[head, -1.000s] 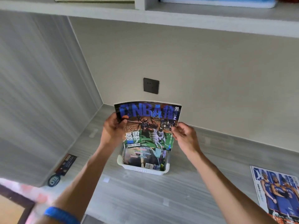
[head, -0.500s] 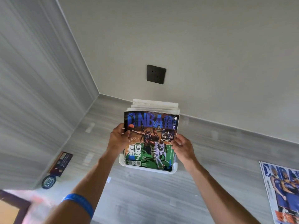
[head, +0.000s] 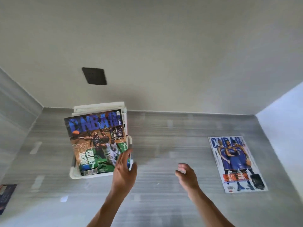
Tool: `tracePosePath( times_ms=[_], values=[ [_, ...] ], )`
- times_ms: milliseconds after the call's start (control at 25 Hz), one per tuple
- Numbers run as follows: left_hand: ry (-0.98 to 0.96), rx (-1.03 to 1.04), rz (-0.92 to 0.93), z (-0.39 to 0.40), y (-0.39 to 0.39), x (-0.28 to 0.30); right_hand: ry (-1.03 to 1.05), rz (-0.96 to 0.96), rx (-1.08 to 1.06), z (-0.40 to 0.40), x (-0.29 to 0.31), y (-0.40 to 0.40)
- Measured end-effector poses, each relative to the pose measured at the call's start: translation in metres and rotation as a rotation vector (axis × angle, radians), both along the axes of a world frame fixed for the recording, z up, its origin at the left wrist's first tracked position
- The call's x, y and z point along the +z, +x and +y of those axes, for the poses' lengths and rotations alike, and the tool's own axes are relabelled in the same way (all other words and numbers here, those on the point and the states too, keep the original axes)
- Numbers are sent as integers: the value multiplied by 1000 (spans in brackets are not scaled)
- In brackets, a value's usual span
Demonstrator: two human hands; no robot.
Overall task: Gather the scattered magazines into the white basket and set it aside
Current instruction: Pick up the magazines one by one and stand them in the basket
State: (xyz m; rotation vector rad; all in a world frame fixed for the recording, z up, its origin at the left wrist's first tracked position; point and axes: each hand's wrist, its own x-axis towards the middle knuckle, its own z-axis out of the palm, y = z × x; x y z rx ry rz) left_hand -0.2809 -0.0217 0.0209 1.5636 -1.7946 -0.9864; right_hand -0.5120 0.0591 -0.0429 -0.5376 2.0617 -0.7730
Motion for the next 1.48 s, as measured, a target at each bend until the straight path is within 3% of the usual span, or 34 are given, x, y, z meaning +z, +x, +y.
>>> tracePosePath(
  times_ms=[120,280,640,800,960,1080,1320,1480],
  values=[
    [137,-183,11,31,-78,-13,64,89,-89,51,-6,-81],
    [245,-382,-21,66,-169,-24,99,70,-266,100,-22,-178],
    [367,-496,-162,108,-272,-50,279,351,-325,147,-36,-313],
    [396,-443,-198,114,-282,-55,465,583,-17,155,-41,-316],
    [420,-432,-209,126,-287,-56,453,527,-16,153,-38,-336],
    [441,-329,-177,126,-289,-55,308,374,-64,146,-28,-327],
    [487,-152,-34,109,-290,-23,-4,155,-117,116,15,-226],
    [585,-95,245,88,-281,20,-231,264,62,117,52,-149]
  ],
)
